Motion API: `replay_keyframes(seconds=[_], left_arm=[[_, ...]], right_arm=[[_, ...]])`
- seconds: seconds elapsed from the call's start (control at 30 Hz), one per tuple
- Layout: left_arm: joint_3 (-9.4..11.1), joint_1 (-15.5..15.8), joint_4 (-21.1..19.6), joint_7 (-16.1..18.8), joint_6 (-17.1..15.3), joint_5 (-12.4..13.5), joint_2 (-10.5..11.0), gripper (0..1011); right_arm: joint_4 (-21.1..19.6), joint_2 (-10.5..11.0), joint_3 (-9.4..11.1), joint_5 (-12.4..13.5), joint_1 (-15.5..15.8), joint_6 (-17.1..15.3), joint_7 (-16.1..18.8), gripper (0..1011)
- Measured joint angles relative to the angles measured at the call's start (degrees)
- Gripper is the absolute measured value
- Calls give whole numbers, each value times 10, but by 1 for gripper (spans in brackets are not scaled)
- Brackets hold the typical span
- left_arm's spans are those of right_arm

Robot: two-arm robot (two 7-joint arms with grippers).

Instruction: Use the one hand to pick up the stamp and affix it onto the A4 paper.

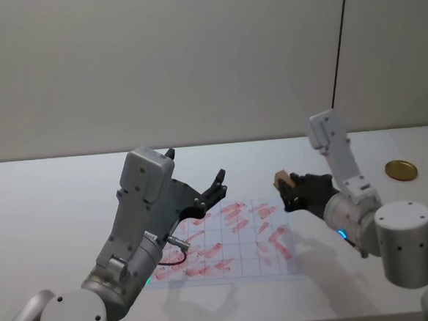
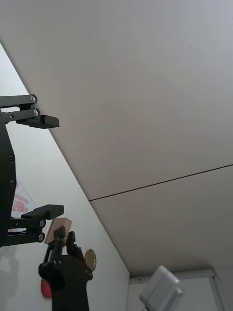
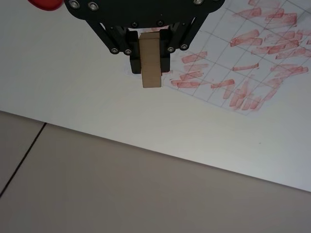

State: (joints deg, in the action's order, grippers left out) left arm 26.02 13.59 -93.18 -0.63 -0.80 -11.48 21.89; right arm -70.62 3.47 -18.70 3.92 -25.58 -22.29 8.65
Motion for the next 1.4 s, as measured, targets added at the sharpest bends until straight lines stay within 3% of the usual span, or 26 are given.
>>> replay_keyframes(seconds=[0.23, 0.5, 0.93, 1.4], left_arm=[[0, 0, 0, 0, 0, 0, 0, 993], [0, 0, 0, 0, 0, 0, 0, 993], [0, 0, 0, 0, 0, 0, 0, 993], [0, 0, 0, 0, 0, 0, 0, 993]], right_arm=[[-19, 10, 12, 1, 7, -10, -21, 211], [-10, 21, 29, 1, 8, -14, -41, 211], [72, 30, 55, 2, -20, -4, -60, 211], [149, 30, 70, 4, -49, 9, -61, 211]])
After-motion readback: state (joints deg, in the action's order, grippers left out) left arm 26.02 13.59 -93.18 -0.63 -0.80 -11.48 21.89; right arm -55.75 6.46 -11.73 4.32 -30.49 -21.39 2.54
